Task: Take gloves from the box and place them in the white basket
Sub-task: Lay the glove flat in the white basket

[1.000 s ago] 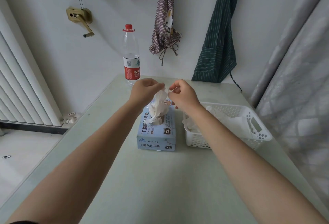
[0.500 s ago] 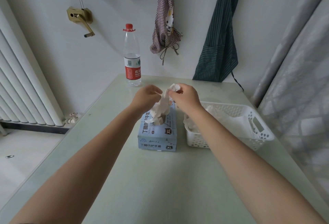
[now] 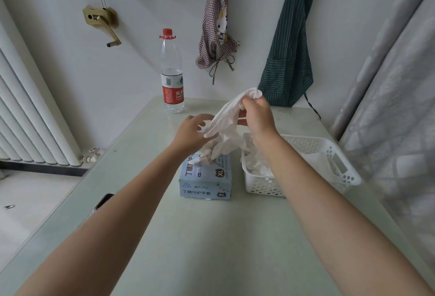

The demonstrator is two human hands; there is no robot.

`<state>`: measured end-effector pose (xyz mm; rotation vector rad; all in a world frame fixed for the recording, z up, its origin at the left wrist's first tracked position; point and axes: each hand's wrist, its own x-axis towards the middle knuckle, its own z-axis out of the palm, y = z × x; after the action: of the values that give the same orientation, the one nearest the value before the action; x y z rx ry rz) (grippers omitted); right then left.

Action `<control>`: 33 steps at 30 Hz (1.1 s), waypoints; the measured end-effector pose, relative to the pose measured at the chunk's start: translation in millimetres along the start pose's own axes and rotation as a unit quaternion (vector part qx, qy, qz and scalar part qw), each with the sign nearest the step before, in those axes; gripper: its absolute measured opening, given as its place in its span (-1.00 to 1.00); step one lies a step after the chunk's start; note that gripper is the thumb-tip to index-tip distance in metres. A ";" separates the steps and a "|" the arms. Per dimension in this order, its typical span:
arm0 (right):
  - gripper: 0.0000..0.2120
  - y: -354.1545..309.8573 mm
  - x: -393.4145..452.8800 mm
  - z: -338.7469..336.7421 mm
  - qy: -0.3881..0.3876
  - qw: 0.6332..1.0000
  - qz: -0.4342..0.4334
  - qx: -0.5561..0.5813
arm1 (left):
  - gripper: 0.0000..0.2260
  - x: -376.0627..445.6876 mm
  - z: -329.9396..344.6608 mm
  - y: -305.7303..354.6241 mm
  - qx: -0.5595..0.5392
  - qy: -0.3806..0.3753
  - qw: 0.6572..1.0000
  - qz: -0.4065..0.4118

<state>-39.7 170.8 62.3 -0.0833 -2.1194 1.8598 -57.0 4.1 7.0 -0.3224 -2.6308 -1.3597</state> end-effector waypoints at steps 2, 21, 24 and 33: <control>-0.90 -1.3 -0.6 -0.7 -0.007 1.000 0.010 0.027 | -0.79 2.2 -1.4 5.9 0.042 -0.009 0.999 0.003; -0.46 -11.9 -28.1 6.9 -0.247 0.933 -0.070 -0.250 | -0.77 -5.7 -28.4 54.2 -0.277 -0.063 0.941 -0.185; -0.60 -12.5 -31.5 6.4 -0.231 0.912 -0.101 -0.322 | -0.65 -9.3 -26.5 57.8 -0.257 -0.087 0.948 -0.166; -0.73 -15.5 -30.2 -7.0 -0.123 0.956 -0.072 -0.258 | -0.80 -11.1 -19.2 47.8 -0.172 -0.082 0.981 -0.031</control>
<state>-6.6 167.6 72.1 0.1900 -2.6549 1.2481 -32.9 14.0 52.8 -0.4138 -2.5395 -1.8891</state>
